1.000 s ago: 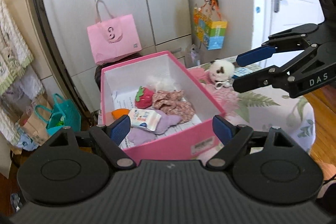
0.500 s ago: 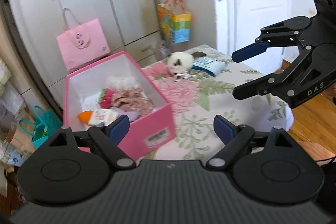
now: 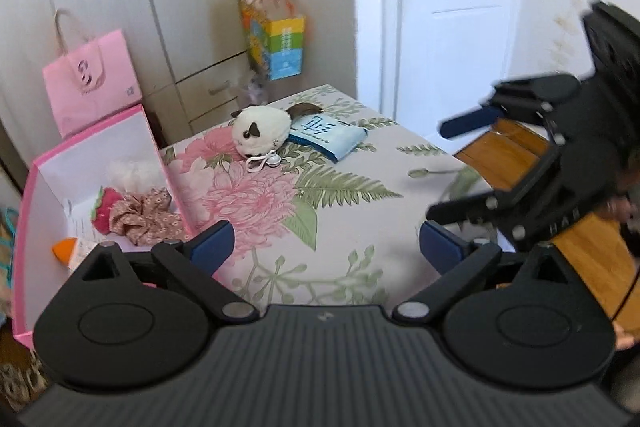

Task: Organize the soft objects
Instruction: 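Withdraw both tools from the box toward the blue-lettered wipes pack, then lower both tools onto the blue-lettered wipes pack and close on its edges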

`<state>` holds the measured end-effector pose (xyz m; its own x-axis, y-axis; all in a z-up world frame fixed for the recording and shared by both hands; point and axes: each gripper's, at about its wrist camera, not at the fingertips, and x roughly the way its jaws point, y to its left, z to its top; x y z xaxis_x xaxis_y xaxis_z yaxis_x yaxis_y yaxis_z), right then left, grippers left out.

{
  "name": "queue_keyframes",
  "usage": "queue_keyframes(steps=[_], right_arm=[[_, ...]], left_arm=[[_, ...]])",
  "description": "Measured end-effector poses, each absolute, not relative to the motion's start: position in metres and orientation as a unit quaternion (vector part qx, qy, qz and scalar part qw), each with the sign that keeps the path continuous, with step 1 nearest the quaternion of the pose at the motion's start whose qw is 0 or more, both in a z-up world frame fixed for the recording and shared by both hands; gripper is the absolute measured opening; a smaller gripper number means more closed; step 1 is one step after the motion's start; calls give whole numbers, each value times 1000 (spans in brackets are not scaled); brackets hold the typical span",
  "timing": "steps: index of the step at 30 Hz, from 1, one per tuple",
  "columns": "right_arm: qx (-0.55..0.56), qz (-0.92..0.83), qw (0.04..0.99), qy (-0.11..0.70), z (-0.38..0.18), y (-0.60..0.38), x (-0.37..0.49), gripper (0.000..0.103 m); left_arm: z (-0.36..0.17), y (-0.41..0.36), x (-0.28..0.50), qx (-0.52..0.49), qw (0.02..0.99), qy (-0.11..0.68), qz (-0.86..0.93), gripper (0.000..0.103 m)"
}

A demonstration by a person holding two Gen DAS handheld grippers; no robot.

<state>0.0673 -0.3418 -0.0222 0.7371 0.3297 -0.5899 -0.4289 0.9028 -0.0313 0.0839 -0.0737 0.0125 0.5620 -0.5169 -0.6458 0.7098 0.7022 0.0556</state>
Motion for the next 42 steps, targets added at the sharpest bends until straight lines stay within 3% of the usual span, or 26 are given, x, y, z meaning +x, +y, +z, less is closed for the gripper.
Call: queue_keyframes(steps=[10, 19, 28, 34, 39, 42], right_arm=[[-102, 198, 938, 266, -52, -375, 95, 92], [-43, 150, 954, 257, -94, -393, 154, 92], [-97, 143, 953, 251, -110, -397, 194, 92], [-76, 168, 952, 244, -119, -411, 218, 92], [-36, 188, 939, 286, -126, -422, 241, 92], [-17, 212, 932, 294, -127, -425, 249, 92]], left_arm=[[-9, -119, 135, 82, 885, 308, -339, 100], [-53, -152, 178, 21, 878, 331, -344, 97], [-76, -183, 220, -30, 886, 342, -310, 94], [-92, -195, 245, -66, 885, 351, -298, 78], [-108, -212, 259, -68, 876, 376, -294, 59], [-117, -211, 265, -103, 871, 375, -300, 54]])
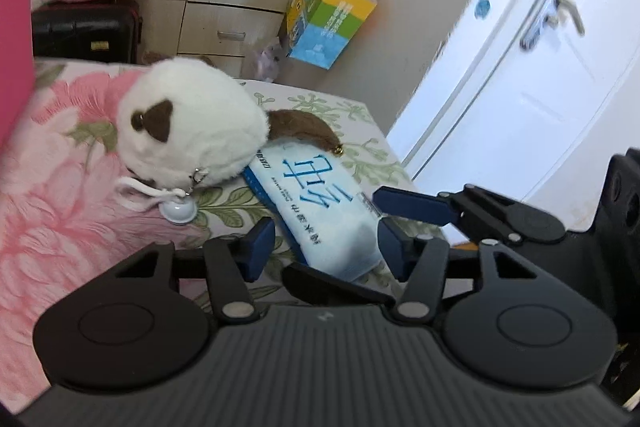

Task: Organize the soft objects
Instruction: 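Lower both tools onto the blue-lettered wipes pack and close on its edges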

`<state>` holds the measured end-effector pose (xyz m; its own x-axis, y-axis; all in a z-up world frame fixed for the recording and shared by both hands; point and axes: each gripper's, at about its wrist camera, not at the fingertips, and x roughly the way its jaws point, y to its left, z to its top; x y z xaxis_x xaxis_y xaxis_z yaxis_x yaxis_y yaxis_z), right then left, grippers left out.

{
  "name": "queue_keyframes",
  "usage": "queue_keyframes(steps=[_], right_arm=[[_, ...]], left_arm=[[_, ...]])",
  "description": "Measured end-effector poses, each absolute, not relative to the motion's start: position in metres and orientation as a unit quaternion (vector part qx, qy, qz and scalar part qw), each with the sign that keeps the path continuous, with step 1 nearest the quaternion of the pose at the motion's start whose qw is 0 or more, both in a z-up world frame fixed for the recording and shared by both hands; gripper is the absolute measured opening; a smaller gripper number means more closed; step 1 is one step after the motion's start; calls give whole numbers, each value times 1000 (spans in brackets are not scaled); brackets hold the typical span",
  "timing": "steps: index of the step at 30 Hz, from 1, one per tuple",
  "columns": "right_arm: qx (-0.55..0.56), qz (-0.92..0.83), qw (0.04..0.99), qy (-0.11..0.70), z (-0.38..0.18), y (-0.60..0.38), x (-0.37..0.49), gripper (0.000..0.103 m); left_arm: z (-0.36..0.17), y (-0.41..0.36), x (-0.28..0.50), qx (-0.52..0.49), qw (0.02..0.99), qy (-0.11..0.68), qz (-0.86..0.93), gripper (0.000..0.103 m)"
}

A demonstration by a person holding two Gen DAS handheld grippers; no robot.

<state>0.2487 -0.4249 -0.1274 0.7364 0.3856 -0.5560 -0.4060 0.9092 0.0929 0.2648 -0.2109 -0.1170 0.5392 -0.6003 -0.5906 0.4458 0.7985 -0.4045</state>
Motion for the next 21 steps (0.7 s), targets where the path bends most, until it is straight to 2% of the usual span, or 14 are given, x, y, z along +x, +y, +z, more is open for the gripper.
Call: queue_keyframes(steps=[5, 9, 10, 13, 21], right_arm=[[-8, 199, 919, 340, -136, -426, 268, 93], [-16, 195, 920, 340, -136, -424, 268, 93], [-24, 191, 920, 340, -136, -421, 266, 85], [-13, 173, 926, 335, -134, -419, 258, 78], [37, 155, 929, 333, -131, -422, 240, 73]], left_arm=[[-121, -209, 265, -111, 876, 366, -293, 50], [-121, -213, 264, -94, 882, 361, -286, 50], [-120, -215, 263, -88, 884, 361, -285, 50], [-118, -215, 264, -81, 882, 364, -287, 51], [-115, -209, 264, -112, 856, 397, -311, 55]])
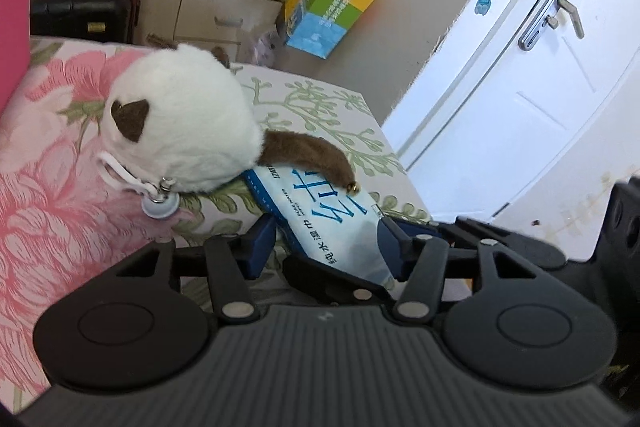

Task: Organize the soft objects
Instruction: 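Lower both tools onto the blue-lettered wipes pack and close on its edges, then lift the wipes pack with both tools and carry it over the pink box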

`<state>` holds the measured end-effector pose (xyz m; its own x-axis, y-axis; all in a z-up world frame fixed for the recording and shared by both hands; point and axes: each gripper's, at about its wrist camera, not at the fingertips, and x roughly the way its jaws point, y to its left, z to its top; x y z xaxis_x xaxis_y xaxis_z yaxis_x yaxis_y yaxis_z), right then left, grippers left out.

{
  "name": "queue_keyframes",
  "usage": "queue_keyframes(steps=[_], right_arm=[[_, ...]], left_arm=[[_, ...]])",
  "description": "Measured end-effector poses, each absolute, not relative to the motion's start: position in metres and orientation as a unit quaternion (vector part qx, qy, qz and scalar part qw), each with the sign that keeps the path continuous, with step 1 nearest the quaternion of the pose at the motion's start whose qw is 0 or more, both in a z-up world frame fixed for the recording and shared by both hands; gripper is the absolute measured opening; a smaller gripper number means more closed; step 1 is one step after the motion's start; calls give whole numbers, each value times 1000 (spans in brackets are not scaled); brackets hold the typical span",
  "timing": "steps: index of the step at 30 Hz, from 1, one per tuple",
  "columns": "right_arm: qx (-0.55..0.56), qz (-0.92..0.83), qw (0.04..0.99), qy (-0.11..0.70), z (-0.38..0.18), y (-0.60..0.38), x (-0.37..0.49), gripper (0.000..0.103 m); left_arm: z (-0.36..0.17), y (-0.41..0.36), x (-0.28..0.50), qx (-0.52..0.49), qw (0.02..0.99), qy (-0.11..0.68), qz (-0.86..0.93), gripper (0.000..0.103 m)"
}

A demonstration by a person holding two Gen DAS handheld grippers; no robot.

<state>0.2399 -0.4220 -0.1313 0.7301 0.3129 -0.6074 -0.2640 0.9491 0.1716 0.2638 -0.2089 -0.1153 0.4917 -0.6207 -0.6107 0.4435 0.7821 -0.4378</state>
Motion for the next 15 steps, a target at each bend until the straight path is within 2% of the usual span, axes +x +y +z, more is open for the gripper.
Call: queue_keyframes(steps=[4, 7, 10, 12, 15], right_arm=[[69, 146, 928, 336, -131, -423, 233, 73], [96, 142, 925, 339, -129, -423, 225, 73], [89, 134, 927, 339, -128, -416, 216, 72], [85, 128, 929, 338, -128, -414, 209, 72], [84, 121, 929, 339, -127, -411, 198, 72]], left_arm=[[-115, -206, 259, -129, 845, 415, -310, 57], [-115, -208, 253, -129, 830, 428, -334, 66], [-114, -207, 244, -124, 833, 426, -330, 60], [-114, -206, 237, -112, 839, 421, -325, 50], [-114, -199, 228, -110, 835, 425, -331, 47]])
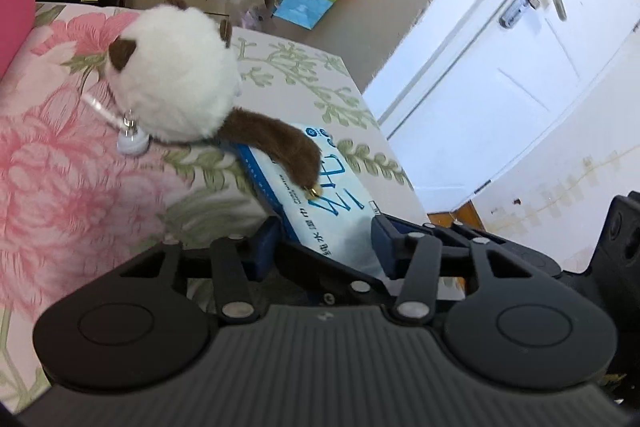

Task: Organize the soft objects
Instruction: 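Lift the wipes pack with both tools and carry it over the pink box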

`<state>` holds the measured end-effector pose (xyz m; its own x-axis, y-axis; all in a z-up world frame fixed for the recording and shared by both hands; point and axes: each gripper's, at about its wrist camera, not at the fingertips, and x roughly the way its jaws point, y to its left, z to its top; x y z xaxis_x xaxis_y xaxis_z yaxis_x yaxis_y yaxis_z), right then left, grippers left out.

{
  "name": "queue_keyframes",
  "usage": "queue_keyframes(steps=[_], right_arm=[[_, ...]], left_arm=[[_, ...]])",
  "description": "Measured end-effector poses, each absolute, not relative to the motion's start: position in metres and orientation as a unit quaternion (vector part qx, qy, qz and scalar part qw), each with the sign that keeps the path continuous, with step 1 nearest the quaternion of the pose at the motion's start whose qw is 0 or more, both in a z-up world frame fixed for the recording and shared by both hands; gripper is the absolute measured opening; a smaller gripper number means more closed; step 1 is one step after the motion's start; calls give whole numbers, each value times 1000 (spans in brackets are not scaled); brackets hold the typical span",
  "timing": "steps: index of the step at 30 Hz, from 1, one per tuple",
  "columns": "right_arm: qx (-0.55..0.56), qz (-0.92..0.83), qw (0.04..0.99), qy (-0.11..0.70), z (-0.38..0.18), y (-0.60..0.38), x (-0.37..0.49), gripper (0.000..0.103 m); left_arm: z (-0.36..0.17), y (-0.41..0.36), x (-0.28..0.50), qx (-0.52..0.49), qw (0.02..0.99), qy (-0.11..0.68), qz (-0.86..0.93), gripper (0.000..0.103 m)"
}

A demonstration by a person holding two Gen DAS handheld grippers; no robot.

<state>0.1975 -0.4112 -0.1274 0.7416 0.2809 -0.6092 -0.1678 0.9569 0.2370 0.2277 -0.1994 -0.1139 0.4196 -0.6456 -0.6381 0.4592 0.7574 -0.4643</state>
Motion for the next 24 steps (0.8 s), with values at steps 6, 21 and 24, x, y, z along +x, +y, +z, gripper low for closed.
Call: queue_keyframes(steps=[6, 21, 24], right_arm=[[97, 107, 931, 335, -127, -401, 165, 72], [81, 105, 930, 341, -114, -351, 96, 72], [78, 110, 928, 348, -113, -339, 86, 72]], left_arm=[[-111, -187, 200, -94, 832, 430, -337, 47], [-95, -138, 132, -52, 832, 435, -340, 49], [-95, -128, 122, -46, 829, 446, -334, 49]])
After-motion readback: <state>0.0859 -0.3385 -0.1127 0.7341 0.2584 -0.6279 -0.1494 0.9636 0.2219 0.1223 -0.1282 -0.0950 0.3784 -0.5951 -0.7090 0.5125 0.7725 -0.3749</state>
